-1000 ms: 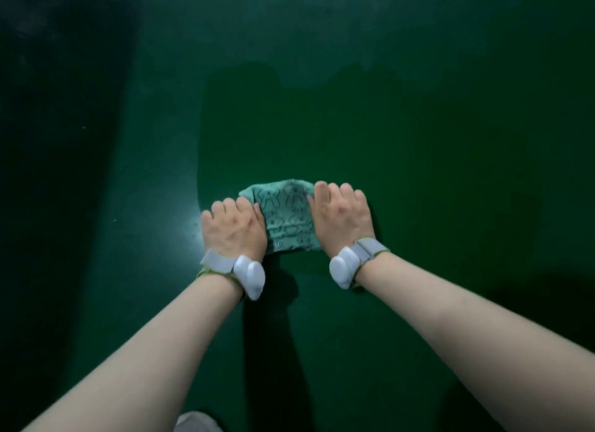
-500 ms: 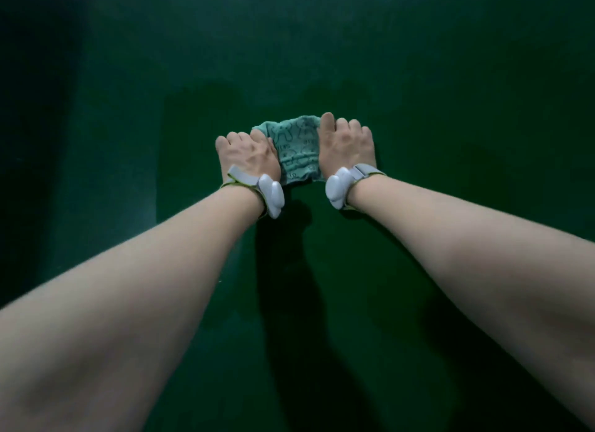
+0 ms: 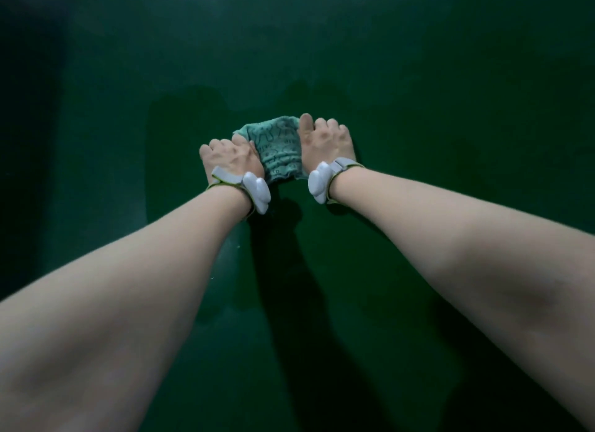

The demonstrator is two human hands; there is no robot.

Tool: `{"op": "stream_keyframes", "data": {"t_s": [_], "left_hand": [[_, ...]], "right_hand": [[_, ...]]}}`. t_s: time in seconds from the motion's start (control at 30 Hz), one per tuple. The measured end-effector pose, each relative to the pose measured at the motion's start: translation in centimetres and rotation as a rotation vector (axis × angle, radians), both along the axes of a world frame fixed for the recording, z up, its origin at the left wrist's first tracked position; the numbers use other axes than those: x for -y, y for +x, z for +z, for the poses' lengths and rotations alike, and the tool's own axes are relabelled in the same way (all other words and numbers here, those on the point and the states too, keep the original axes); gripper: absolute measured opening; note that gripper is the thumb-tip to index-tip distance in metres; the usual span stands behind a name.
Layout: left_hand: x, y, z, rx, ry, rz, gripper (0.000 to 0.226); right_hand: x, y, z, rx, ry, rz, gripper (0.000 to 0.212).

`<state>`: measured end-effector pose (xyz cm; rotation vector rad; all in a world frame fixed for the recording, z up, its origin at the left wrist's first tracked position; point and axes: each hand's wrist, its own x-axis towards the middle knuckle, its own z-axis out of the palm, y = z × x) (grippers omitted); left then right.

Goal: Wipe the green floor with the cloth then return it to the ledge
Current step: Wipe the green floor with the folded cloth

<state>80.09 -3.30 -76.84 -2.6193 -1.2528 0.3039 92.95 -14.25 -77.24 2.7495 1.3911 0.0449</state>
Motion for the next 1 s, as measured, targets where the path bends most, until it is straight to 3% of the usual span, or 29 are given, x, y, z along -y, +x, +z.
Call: {"op": "stream_keyframes", "data": {"t_s": [0.2,0.37,0.57,0.7,0.87,1.0], "left_hand": [[4.3,-3.9,-1.4,0.158,0.043,-0.092,0.033],[10.2,-6.2,-2.5,0.312,0.108,-0.232,0.033],[17.0,-6.5,-2.7,0.331,0.082,-0.305,0.032],[17.7,-6.0,-1.5,0.306,0.081,-0.275,0.034],[17.2,-5.3,-0.3,0.289,0.003,-0.077,0.05],[17.9,-4.8,-1.1,0.326,0.056,-0.143,0.05]], "right_hand": [[6.7,-3.3,-0.7,-0.017,0.089,0.004,0.014],[13.6,-5.5,-0.8,-0.008,0.186,-0.063,0.025],[21.5,-6.6,-0.5,-0.032,0.184,-0.176,0.031],[22.0,-6.7,0.3,-0.07,0.176,-0.225,0.03],[19.8,-7.2,1.2,-0.124,0.206,-0.411,0.035],[19.2,-8.1,0.4,-0.064,0.228,-0.439,0.039]]}}
